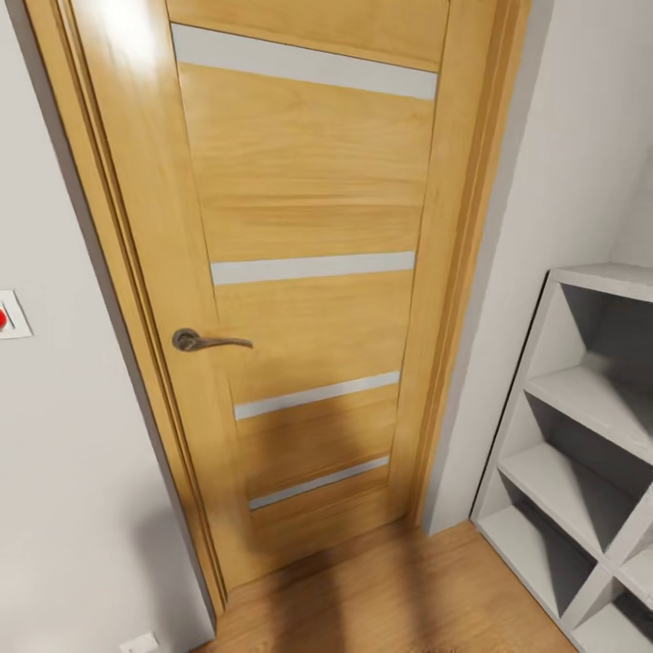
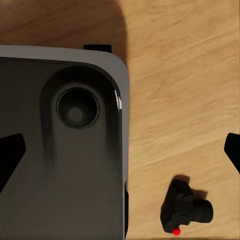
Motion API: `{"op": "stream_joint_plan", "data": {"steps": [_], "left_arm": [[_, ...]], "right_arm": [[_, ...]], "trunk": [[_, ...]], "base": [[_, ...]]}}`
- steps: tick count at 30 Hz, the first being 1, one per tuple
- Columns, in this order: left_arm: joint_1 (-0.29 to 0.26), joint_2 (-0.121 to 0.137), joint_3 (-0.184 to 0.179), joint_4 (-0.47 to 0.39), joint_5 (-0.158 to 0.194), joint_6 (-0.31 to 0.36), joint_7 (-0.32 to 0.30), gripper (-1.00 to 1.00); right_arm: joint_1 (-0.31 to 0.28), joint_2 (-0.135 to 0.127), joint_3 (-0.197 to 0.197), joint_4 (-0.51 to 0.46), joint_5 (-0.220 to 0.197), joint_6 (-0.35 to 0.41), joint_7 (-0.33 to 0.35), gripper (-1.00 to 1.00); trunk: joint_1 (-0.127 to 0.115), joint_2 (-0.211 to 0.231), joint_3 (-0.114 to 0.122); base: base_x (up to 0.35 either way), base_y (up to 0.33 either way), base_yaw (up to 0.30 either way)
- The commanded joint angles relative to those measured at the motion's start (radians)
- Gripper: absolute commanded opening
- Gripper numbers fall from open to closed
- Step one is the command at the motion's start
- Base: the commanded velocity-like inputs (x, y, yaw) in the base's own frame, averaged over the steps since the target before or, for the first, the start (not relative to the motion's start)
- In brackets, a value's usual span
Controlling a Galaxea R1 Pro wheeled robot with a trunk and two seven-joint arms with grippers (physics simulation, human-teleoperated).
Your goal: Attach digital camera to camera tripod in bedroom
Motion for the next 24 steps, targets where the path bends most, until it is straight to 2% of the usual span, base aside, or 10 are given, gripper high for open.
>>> {"op": "stream_joint_plan", "data": {"steps": [1,24], "left_arm": [[0.000,0.000,0.001,-0.001,0.000,0.000,0.000,1.00],[0.000,0.000,0.001,0.000,0.000,0.000,0.000,1.00]], "right_arm": [[0.000,0.000,0.000,0.000,0.000,-0.002,0.000,1.00],[0.000,0.000,-0.001,0.000,0.000,-0.002,0.000,1.00]], "trunk": [[0.000,0.000,-0.001],[0.000,0.000,-0.001]], "base": [[0.001,-0.001,-0.263],[0.000,0.000,-0.285]]}}
